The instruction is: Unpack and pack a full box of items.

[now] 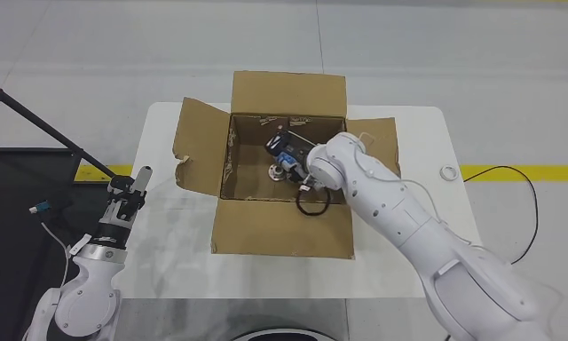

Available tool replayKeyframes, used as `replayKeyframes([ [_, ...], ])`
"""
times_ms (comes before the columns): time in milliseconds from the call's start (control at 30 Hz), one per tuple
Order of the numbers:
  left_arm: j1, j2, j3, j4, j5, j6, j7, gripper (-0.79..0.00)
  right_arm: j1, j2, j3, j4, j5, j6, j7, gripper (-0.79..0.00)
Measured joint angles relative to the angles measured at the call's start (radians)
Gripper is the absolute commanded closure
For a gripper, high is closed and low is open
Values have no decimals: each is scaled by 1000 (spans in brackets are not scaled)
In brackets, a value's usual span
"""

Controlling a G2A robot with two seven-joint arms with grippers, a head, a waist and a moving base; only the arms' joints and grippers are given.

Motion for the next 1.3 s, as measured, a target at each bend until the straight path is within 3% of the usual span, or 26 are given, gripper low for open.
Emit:
replayKeyframes([
  [67,0,0,0,0,0,0,0,-785,-10,5,10,-23,-14,3,6,-785],
  [300,0,0,0,0,0,0,0,-785,-68,42,69,-173,-86,20,41,-785],
  [433,0,0,0,0,0,0,0,-785,-121,78,140,-319,-87,-26,88,-785],
  [633,0,0,0,0,0,0,0,-785,-261,161,366,-645,-42,-112,201,-785],
  [767,0,0,0,0,0,0,0,-785,-389,214,585,-884,-30,-125,278,-785],
  [867,0,0,0,0,0,0,0,-785,-461,238,734,-988,6,-132,300,-785],
  [1033,0,0,0,0,0,0,0,-785,-533,265,945,-1026,93,-158,296,-785],
  [1300,0,0,0,0,0,0,0,-785,-601,297,1213,-961,192,-159,243,-785],
])
